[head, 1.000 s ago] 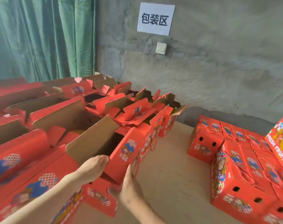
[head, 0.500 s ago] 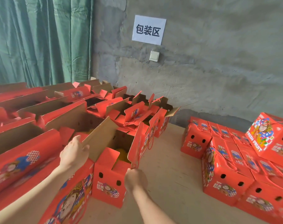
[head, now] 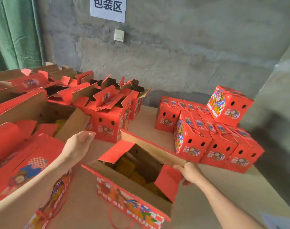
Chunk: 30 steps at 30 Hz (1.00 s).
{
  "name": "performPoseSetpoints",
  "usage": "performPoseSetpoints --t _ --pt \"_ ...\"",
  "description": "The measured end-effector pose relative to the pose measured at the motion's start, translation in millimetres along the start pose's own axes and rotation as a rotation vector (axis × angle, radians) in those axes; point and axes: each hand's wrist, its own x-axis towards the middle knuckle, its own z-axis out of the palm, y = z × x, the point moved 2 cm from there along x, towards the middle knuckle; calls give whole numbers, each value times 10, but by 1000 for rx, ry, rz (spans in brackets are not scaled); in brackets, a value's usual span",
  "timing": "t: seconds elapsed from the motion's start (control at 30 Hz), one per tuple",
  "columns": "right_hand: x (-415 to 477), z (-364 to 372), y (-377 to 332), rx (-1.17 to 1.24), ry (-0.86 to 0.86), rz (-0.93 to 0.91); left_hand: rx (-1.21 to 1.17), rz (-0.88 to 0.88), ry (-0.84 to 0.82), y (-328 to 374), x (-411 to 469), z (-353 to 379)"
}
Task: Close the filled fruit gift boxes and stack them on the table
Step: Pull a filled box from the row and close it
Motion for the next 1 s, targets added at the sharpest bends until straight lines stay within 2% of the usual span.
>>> performPoseSetpoints --t 0.07,0.13,0.2,0.3,0.43,0.53,0.63,0.73,0.8,1.0 --pt "-33 -134 268 58 163 67 23 49 -143 72 -143 244" --pt "-141 -144 489 233 258 117 23 120 -283 139 -291 518" --pt "-277 -78 669 355 265 55 -36 182 -380 197 -428 795" --pt "-460 -20 809 422 189 -111 -91 245 -471 228 -550 1176" --pt "-531 -6 837 390 125 -187 -278 92 -531 147 -559 1431" --pt "-517 1 831 344 194 -256 -462 -1 -586 51 -558 1489" --pt "-520 -30 821 311 225 -373 -490 -43 -587 34 -562 1504" --pt "-530 -109 890 275 129 -428 -500 -100 -582 50 -565 1493" --pt "-542 -176 1010 246 -7 -448 -527 -128 -571 73 -590 1497" --pt "-566 -433 1398 -88 -323 -523 -610 -201 -532 232 -800 1611"
